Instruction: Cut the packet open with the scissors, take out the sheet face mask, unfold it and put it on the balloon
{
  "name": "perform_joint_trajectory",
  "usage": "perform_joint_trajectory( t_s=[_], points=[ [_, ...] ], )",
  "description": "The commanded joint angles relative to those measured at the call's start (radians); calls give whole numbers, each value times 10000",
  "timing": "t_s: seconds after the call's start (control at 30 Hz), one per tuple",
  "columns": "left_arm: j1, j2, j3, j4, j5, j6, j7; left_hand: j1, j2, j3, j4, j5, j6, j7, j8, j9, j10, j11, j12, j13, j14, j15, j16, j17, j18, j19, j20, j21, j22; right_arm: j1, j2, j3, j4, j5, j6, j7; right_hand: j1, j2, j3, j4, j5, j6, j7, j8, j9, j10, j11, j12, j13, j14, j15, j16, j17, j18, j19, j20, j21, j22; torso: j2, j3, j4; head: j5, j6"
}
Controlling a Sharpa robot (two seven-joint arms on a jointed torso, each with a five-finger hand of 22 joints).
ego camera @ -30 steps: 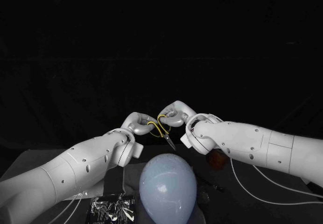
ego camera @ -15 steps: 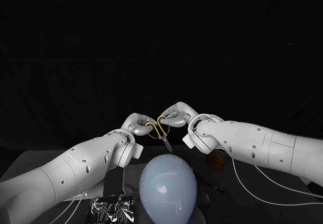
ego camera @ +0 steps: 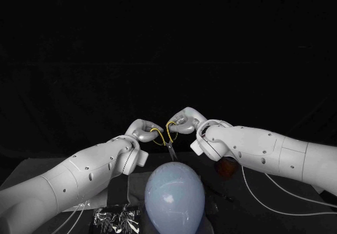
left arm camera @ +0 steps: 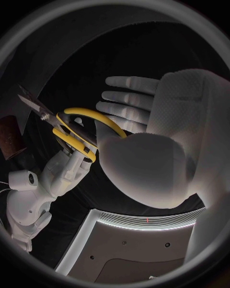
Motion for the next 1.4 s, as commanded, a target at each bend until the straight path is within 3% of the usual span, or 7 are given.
perform_joint_trajectory(
  t_s=[0.03,0.3,0.77,0.83,0.93,1.07,1.4],
  points=[
    [32,54,14,14,173,-6,11,-148,-73,-41,-78,27,-46,65,41,576,27,27,37,0,24,-15,65,14,-151,119,-7,51,16,5,37,6,-12,208,-454,486,-31,198,92,-118,38,78,-30,64,88,202,-97,55,3,168,-54,16,-11,49,58,-45,124,118,-11,0,5,-2,-21],
    [40,146,14,17,294,-4,16,-492,-454,-211,-68,30,-1219,227,-806,214,179,69,131,18,176,-37,221,102,-140,219,-11,100,6,5,100,9,41,93,-1162,582,-192,213,273,-391,46,142,-74,74,180,384,-141,-31,-23,379,-107,-94,-73,17,-15,-126,441,465,-9,-7,3,17,12],
    [47,318,13,-12,492,-30,-286,-632,-691,-133,-8,110,-1525,591,-1265,-52,-103,293,17,-3,65,86,229,118,-143,203,-10,108,-14,-3,335,10,178,-556,-1523,390,-539,293,489,-855,51,271,-116,-8,271,605,-178,-220,-22,646,-146,-333,-170,-11,-463,-182,1113,1293,-8,-12,-2,19,25],
    [48,369,13,-52,570,-109,-404,-641,-720,-60,-3,250,-1469,604,-1296,-84,-90,304,43,6,79,91,252,126,-140,201,-9,115,-14,-12,408,10,198,-828,-1564,355,-564,302,503,-893,53,282,-118,-20,276,617,-180,-237,-22,663,-148,-354,-176,-12,-512,-183,1175,1372,-11,-12,-5,18,19],
    [55,440,12,-102,667,-188,-611,-803,-894,100,59,1233,-1229,588,-1334,-155,15,269,159,24,181,53,377,172,-101,250,-13,176,-2,-24,502,10,192,-1275,-1633,289,-597,321,528,-950,61,297,-121,-39,281,635,-181,-261,-21,684,-148,-387,-186,-13,-588,-185,1269,1493,-14,-11,9,6,13],
    [62,525,12,-155,732,-265,-877,-917,-969,145,89,1780,-1114,563,-1334,-185,60,251,226,27,210,30,453,197,-78,263,-12,207,-2,-51,606,10,153,-1803,-1680,221,-610,325,544,-984,72,310,-124,-49,282,646,-183,-271,-20,697,-150,-403,-190,-14,-627,-185,1317,1555,-9,-9,-5,5,34],
    [77,618,12,-210,863,-542,-1200,-1005,-988,186,119,2197,-986,534,-1289,-191,145,205,314,31,277,-7,558,230,-46,289,-13,248,2,-120,723,9,100,-2270,-1609,146,-692,348,598,-1104,77,357,-129,-102,282,686,-185,-318,-17,748,-151,-479,-209,-12,-808,-181,1533,1837,-8,-6,-1,9,45]
  ],
)
